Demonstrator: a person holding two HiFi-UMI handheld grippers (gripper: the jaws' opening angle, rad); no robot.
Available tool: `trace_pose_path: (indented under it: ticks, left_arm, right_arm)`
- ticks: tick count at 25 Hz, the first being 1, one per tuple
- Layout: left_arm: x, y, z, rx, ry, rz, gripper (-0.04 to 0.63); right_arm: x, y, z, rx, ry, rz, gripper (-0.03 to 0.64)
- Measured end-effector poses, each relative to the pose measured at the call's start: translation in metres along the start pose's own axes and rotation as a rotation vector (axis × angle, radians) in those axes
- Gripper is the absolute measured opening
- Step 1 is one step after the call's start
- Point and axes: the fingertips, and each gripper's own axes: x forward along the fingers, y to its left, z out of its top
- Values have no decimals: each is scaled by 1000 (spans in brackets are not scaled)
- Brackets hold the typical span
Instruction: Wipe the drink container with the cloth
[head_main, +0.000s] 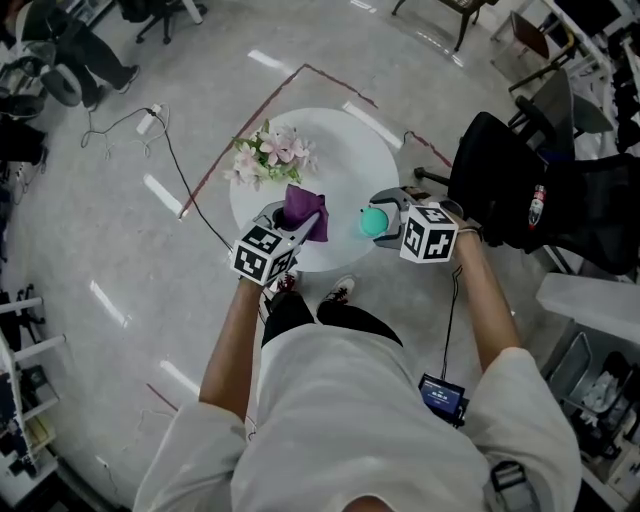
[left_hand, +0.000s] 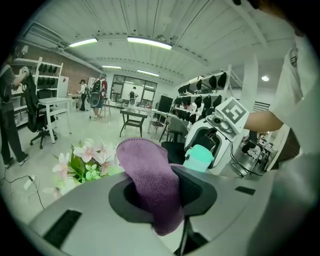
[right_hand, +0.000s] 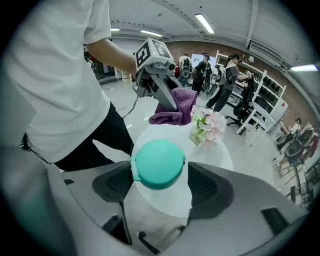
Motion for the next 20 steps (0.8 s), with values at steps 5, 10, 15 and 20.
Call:
trace_pose_path:
  ticks: [5,10,15,20]
  left_arm:
    - [4,0,8,21,0,-48,120]
    - [7,2,21,56,-2,-113,120]
    - [14,-3,35,76,-1,-236,120]
    - [35,-31,30,141,70,-428,120]
  right_arm:
    - [7,-2,10,44,-13,-45,364]
    - [16,-3,26,119,-26,-84,368]
    - [24,-10,38,235,-24,-178,356]
    - [27,-21,44,429,-44,-327,354]
